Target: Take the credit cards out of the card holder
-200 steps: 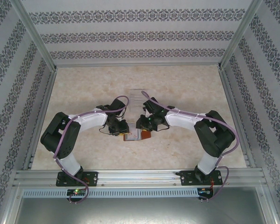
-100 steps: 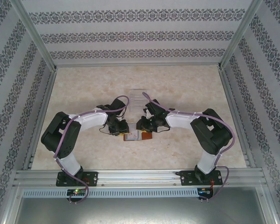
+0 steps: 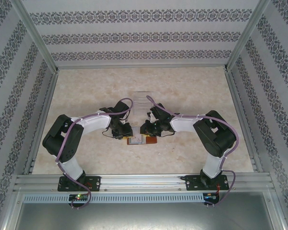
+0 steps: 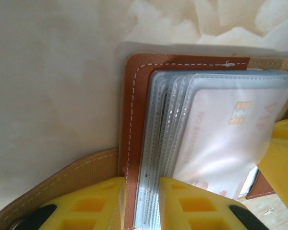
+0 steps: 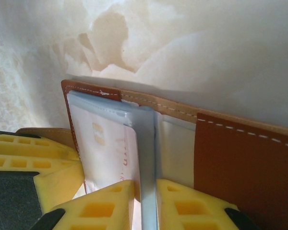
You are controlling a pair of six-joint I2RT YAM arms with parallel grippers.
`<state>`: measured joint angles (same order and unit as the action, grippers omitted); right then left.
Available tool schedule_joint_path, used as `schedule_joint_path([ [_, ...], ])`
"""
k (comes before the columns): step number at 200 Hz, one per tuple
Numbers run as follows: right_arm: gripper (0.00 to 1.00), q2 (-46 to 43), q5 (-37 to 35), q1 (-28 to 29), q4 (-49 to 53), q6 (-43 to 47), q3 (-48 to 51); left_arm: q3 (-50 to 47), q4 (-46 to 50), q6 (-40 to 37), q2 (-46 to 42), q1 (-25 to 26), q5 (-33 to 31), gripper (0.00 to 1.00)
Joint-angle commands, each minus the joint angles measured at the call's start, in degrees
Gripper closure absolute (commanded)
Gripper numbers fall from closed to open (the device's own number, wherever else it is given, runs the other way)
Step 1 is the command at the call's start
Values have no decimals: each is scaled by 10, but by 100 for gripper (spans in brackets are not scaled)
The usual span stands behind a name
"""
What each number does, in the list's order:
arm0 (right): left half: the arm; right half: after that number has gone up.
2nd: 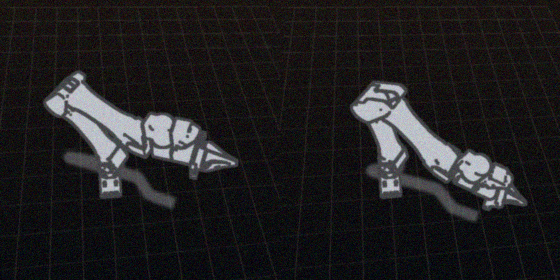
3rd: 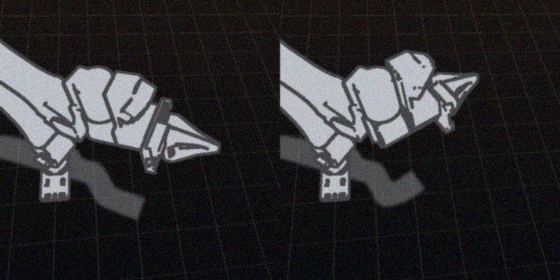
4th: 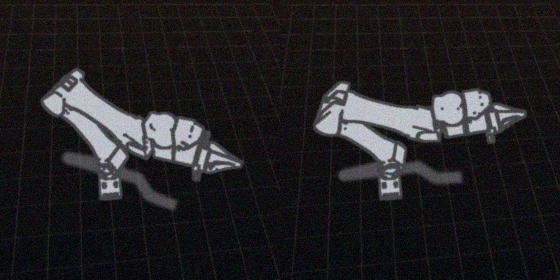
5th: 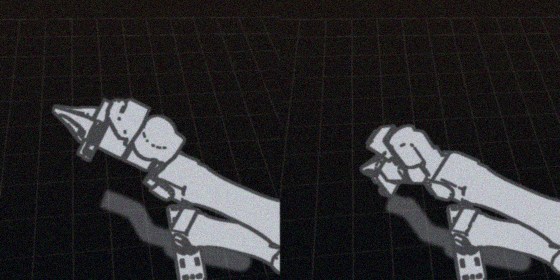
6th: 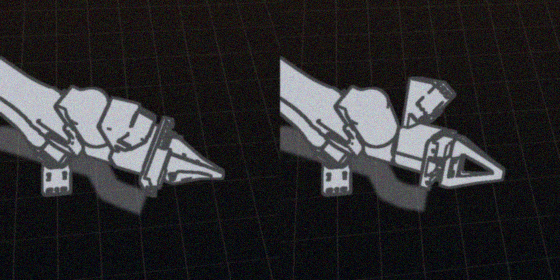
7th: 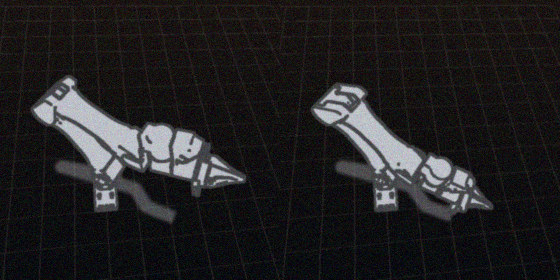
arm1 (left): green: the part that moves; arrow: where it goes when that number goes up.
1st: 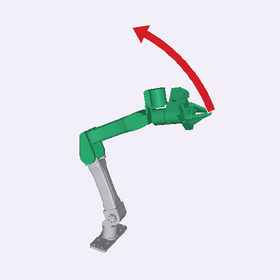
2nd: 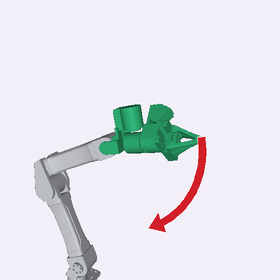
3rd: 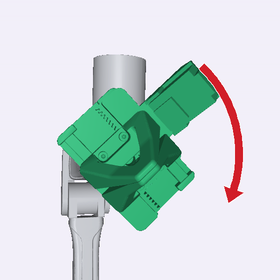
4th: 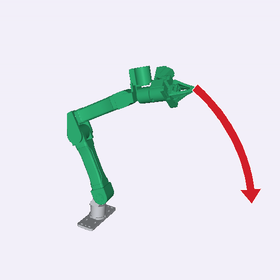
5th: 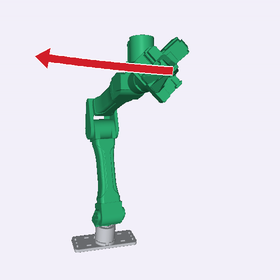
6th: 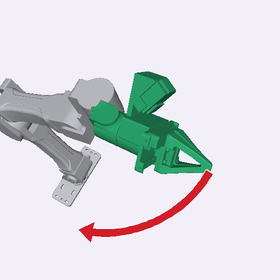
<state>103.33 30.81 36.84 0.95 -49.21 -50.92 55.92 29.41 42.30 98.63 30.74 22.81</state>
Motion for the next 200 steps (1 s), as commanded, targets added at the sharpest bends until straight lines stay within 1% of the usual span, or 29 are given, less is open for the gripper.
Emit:
schedule_joint_path([
  [1,81,13,20,-1,-24,-10,11,-6,3,-7,31,5,-20,76],
  [49,86,11,18,0,-30,-12,14,-8,2,-7,30,5,-21,76],
  [73,90,2,0,-1,-16,-7,18,-8,2,-6,29,5,-22,76],
  [92,94,-9,-20,-5,0,0,22,-9,2,-6,27,5,-22,76],
  [118,96,-22,-40,-12,25,14,25,-11,2,-5,26,6,-23,76],
  [148,97,-29,-50,-16,47,26,22,-16,-1,-2,25,6,-23,76],
  [181,97,-30,-48,-16,44,23,20,-16,-2,-3,26,6,-22,77],
  [190,95,-30,-45,-16,39,21,21,-15,-1,-2,27,5,-22,77],
  [200,90,-30,-39,-16,33,17,23,-14,-1,-4,30,6,-20,77],
])
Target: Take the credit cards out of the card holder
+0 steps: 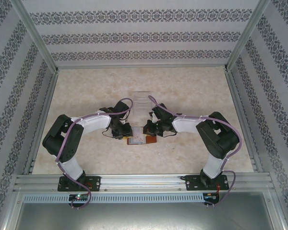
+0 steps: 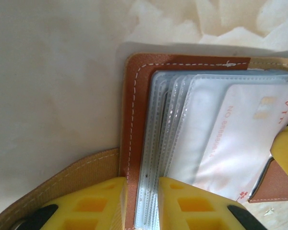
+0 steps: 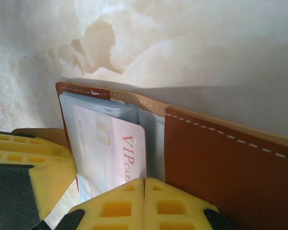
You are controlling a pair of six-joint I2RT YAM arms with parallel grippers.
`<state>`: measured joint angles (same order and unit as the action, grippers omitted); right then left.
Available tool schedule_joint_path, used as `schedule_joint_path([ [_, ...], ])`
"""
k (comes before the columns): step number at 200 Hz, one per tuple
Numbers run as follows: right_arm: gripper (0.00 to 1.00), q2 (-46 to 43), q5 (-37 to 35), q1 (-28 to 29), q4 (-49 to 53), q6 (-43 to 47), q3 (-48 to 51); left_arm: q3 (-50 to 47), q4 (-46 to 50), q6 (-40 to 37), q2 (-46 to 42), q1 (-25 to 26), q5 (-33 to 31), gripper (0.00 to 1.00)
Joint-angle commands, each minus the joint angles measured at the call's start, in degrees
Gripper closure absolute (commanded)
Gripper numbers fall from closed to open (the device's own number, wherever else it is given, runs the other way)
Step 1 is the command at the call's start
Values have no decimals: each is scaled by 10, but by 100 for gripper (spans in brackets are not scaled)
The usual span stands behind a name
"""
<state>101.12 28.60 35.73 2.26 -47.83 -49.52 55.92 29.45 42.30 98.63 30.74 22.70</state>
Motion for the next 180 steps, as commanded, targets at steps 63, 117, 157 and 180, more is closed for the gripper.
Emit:
schedule_joint_path([
  [63,75,18,33,-5,-30,-19,20,-13,-2,-4,37,6,-16,77],
  [117,79,29,58,-3,-59,-31,25,-12,-4,-4,39,6,-14,77],
  [157,86,15,44,-5,-53,-30,29,-11,-4,-4,38,6,-14,77],
  [180,91,-9,12,-9,-16,-13,29,-12,-3,-4,37,6,-16,77],
])
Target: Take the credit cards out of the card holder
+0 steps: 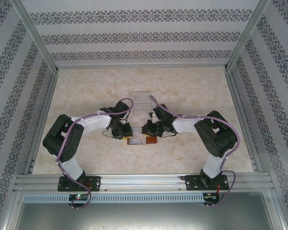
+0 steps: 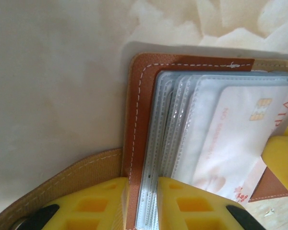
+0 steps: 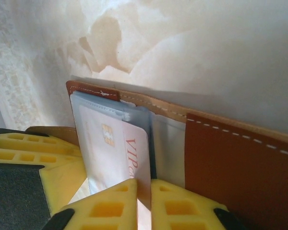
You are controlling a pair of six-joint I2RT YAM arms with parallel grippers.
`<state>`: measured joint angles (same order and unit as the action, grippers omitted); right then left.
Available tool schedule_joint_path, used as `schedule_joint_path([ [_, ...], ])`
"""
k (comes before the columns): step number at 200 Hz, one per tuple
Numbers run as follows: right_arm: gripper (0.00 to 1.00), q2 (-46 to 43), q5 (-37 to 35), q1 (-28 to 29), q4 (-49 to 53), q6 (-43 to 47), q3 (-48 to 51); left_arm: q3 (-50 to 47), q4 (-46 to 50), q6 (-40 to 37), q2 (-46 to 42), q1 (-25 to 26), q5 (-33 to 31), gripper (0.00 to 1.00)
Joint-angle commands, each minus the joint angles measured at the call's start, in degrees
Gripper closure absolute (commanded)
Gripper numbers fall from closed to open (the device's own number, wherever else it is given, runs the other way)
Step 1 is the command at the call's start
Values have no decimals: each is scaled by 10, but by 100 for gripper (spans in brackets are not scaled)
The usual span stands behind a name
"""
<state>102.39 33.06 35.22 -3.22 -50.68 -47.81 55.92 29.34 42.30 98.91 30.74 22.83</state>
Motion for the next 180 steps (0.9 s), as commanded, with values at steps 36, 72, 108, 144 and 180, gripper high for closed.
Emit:
schedule_joint_path([
  [36,93,-52,-96,-10,148,71,-10,-13,-2,-4,32,5,-18,77],
  [72,94,-67,-157,-9,228,104,-32,-13,-2,-4,31,6,-18,77],
  [108,94,-74,-196,-6,264,117,-47,-15,-4,-4,31,6,-18,77],
  [144,94,-72,-192,-2,260,118,-52,-15,-5,-3,31,6,-16,77],
  [180,94,-68,-166,3,238,108,-51,-9,-8,0,13,6,-7,77],
])
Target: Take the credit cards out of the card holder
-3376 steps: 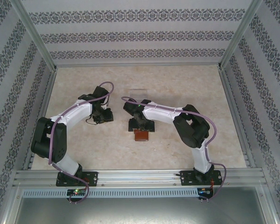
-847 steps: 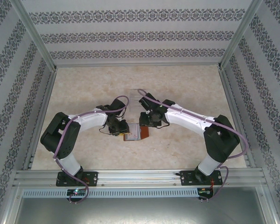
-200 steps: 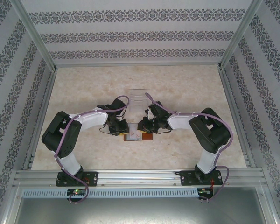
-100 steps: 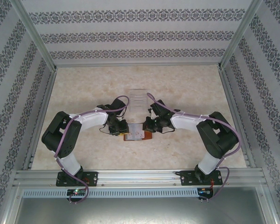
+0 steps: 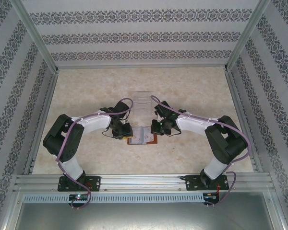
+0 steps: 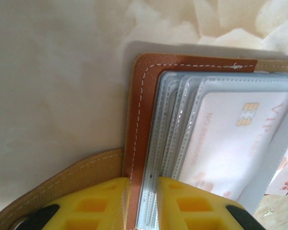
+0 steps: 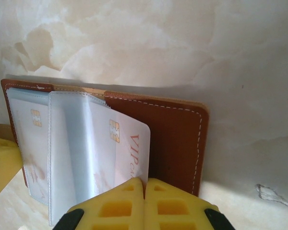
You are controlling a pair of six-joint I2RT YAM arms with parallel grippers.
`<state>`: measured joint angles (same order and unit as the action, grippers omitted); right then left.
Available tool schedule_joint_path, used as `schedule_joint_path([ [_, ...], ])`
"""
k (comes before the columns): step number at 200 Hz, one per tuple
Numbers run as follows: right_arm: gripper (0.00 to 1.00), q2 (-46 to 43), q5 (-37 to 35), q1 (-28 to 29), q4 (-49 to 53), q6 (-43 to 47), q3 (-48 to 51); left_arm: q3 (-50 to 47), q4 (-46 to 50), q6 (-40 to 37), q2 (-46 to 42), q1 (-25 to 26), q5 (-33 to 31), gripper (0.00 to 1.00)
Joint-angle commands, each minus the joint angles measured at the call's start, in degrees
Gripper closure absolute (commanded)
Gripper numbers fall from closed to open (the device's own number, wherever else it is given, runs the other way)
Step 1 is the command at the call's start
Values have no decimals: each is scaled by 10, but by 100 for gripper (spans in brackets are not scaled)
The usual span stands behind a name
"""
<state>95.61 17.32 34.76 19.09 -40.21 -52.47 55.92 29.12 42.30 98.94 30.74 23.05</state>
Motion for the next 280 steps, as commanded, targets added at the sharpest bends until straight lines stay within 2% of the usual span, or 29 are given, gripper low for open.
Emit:
schedule_joint_path([
  [1,94,0,-7,7,13,3,-4,-9,-6,1,12,6,-9,77],
  [35,94,-16,39,7,-53,-28,16,9,-15,2,-18,9,13,75],
  [106,95,-45,36,8,-53,-36,26,17,-78,32,-24,15,84,74],
  [122,95,-49,31,8,-50,-36,29,27,-50,30,-33,18,58,75],
  [159,95,-54,22,7,-44,-36,32,58,58,5,-58,18,-56,74],
  [193,95,-58,21,7,-43,-34,33,59,72,8,-78,18,-83,75],
  [208,95,-59,22,6,-43,-35,34,52,40,11,-82,18,-62,75],
  [240,95,-58,23,7,-46,-35,36,47,-56,34,-40,22,57,72],
  [280,95,-59,24,6,-48,-37,37,71,-65,32,25,36,83,71],
])
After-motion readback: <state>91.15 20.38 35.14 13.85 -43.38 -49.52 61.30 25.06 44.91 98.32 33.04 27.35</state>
